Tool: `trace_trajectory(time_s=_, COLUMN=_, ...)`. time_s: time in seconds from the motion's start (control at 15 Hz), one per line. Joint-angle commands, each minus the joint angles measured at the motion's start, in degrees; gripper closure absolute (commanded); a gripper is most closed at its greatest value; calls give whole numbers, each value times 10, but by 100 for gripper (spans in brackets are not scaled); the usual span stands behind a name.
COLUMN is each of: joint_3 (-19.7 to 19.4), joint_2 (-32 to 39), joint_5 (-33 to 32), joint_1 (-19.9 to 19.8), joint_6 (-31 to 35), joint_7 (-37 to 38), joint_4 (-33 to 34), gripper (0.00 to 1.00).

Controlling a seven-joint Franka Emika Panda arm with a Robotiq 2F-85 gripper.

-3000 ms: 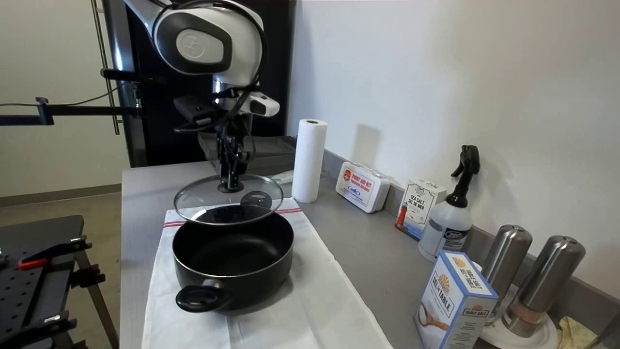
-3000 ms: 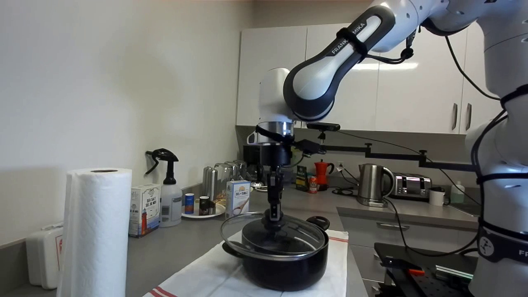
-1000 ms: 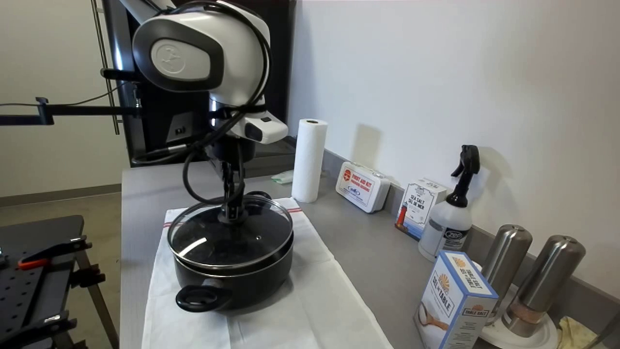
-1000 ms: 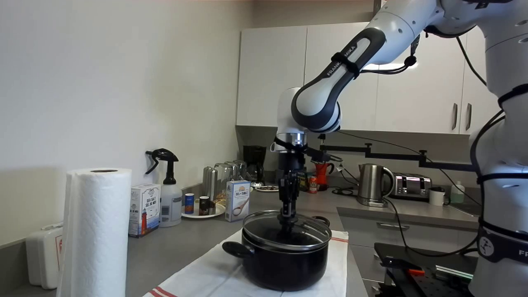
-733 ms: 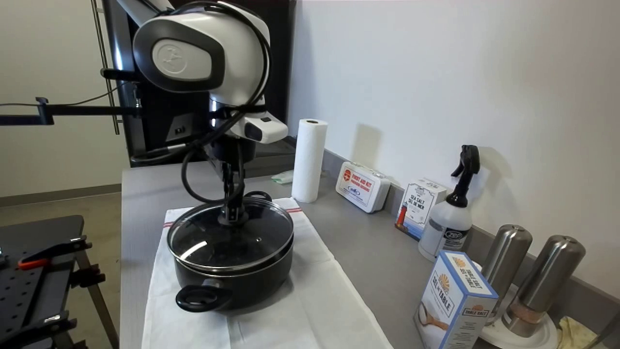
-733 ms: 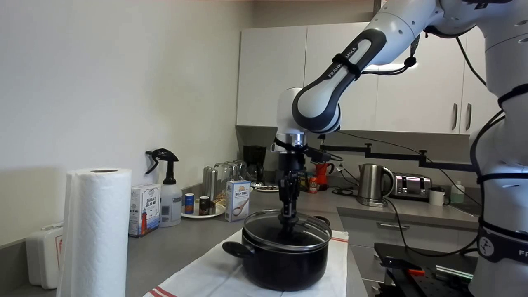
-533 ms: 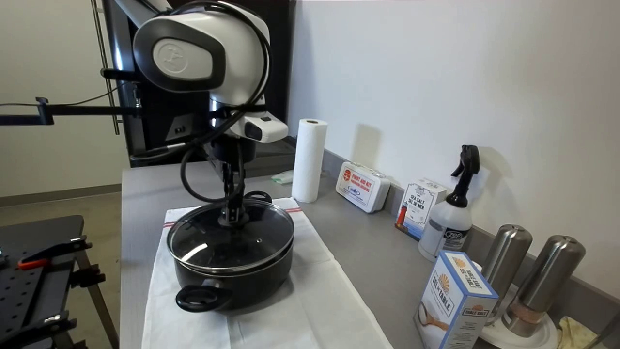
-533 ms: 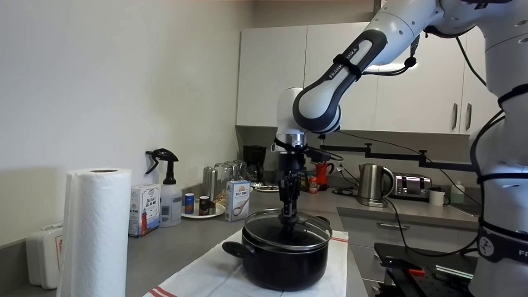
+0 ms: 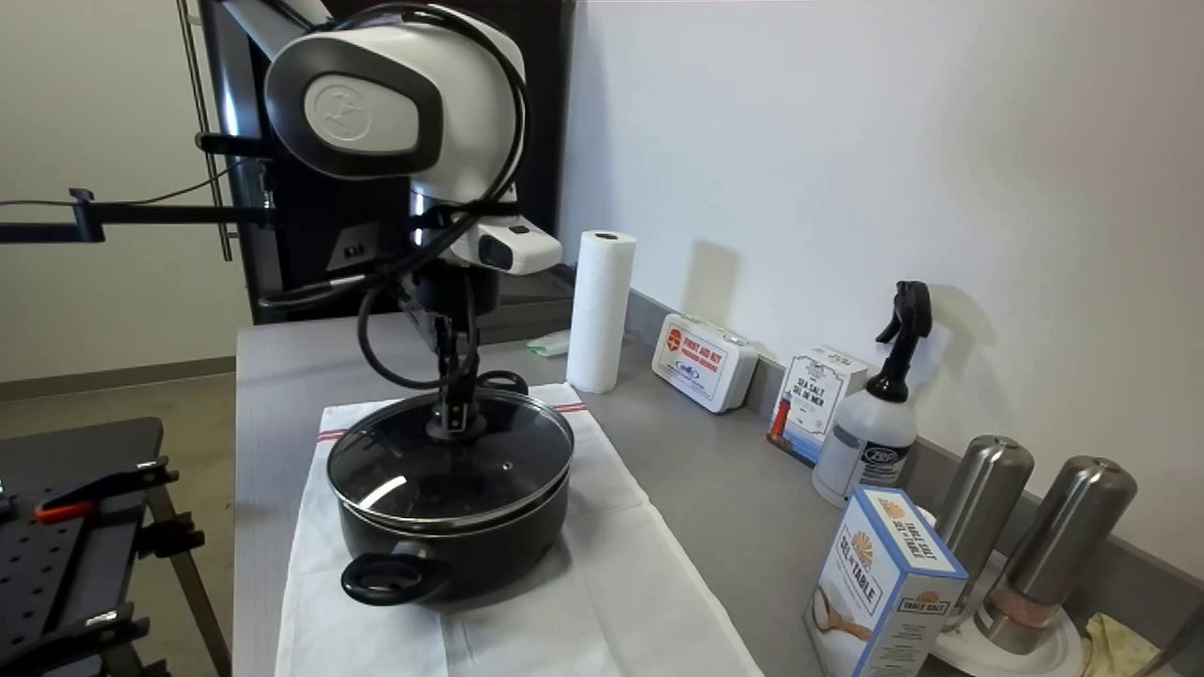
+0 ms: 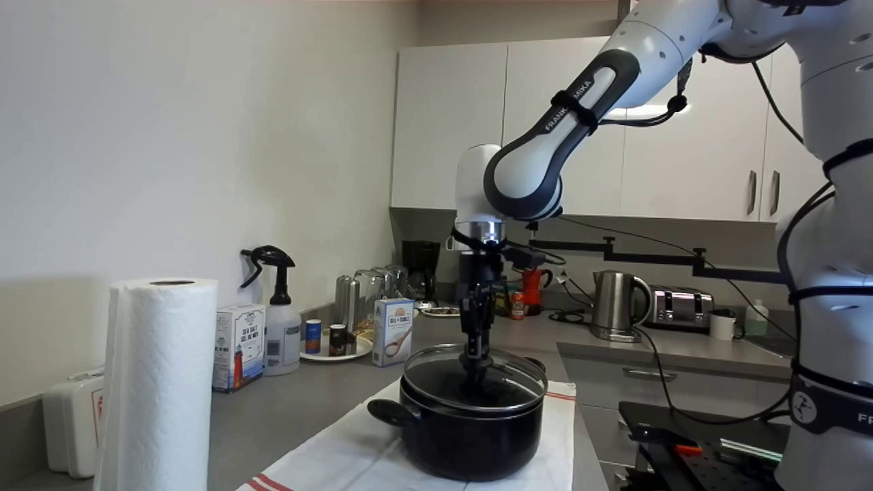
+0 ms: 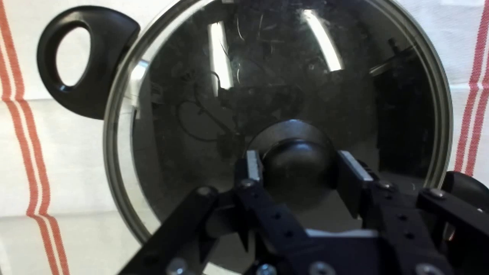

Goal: Put the lid on the pot

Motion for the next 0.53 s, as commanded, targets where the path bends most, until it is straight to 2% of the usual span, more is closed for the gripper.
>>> trace_trajectory(time_s=0.0, joint_3=2, joint_2=11, joint_5=-13, joint_1=9, joint_6=-5, joint_7=16, joint_4=21, gripper=75)
trace_trajectory(time_s=0.47, joint_3=5, joint_2=35, joint_5=-8, joint_1=14, joint_6=-9, joint_7=8, joint_4=41, gripper=75)
